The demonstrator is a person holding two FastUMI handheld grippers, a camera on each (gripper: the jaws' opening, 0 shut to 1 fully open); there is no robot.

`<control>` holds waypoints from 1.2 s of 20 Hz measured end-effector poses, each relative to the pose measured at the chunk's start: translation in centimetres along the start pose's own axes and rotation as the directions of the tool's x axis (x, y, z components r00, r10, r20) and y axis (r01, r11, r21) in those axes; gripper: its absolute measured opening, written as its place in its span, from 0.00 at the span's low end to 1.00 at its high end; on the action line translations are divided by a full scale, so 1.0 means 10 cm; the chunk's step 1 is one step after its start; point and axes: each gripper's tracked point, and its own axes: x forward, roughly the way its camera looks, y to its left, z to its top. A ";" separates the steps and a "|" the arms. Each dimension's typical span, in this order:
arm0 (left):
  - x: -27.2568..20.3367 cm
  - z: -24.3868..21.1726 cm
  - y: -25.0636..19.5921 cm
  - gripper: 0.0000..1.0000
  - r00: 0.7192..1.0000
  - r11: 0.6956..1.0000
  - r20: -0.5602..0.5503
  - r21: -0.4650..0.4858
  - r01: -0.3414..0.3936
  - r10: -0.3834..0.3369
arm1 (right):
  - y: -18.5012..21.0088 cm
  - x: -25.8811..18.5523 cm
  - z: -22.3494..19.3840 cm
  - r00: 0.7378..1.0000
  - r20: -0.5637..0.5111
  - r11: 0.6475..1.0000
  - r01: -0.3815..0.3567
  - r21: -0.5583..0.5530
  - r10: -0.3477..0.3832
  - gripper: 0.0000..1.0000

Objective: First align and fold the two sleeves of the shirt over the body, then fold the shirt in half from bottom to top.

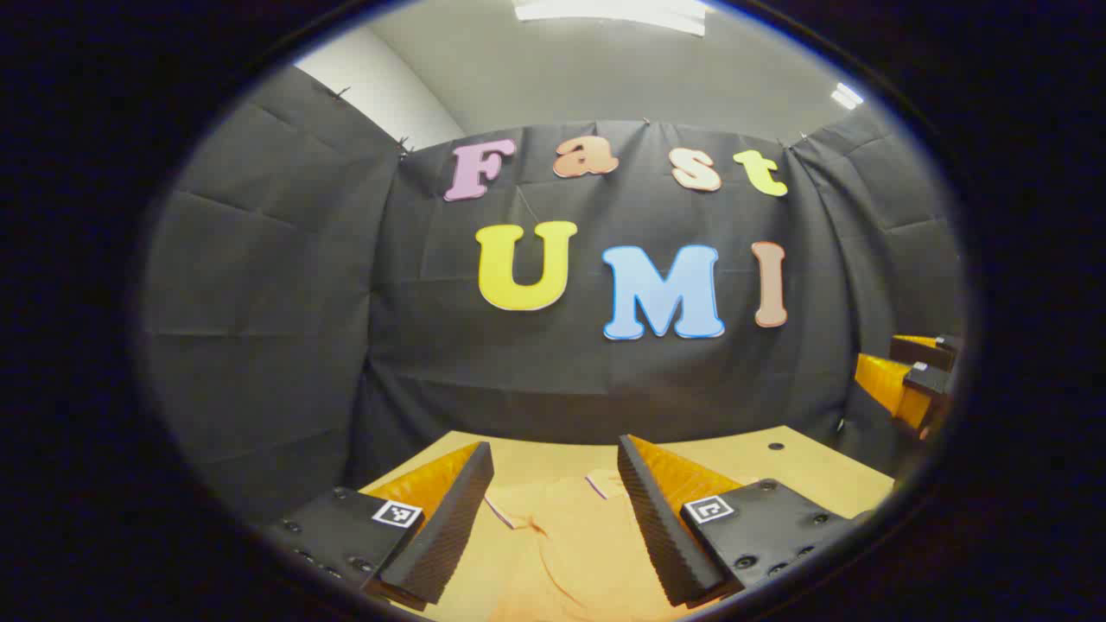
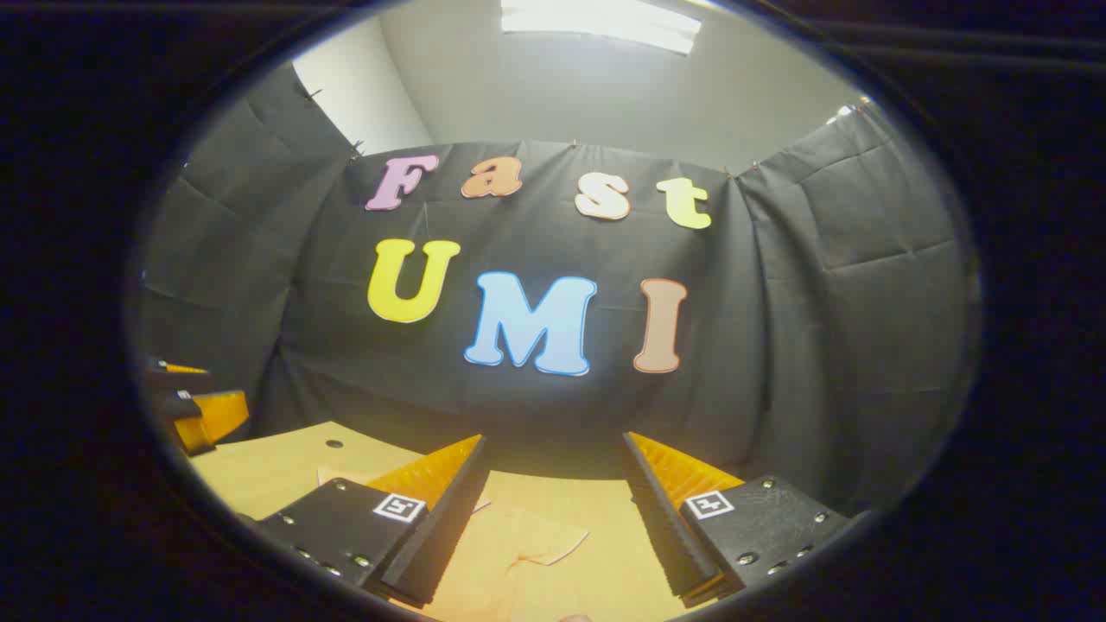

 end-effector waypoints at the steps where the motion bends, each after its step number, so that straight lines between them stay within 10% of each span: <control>1: 0.06 0.08 0.06 0.94 1.000 1.000 0.021 0.004 -0.018 0.018 | 0.04 0.09 -0.03 1.000 -0.003 1.000 -0.023 0.000 0.023 0.94; 24: 1.07 0.04 0.51 0.94 1.000 1.000 -0.005 -0.024 0.011 -0.011 | -0.08 0.97 -0.75 0.965 -0.241 0.993 0.118 0.031 -0.107 0.94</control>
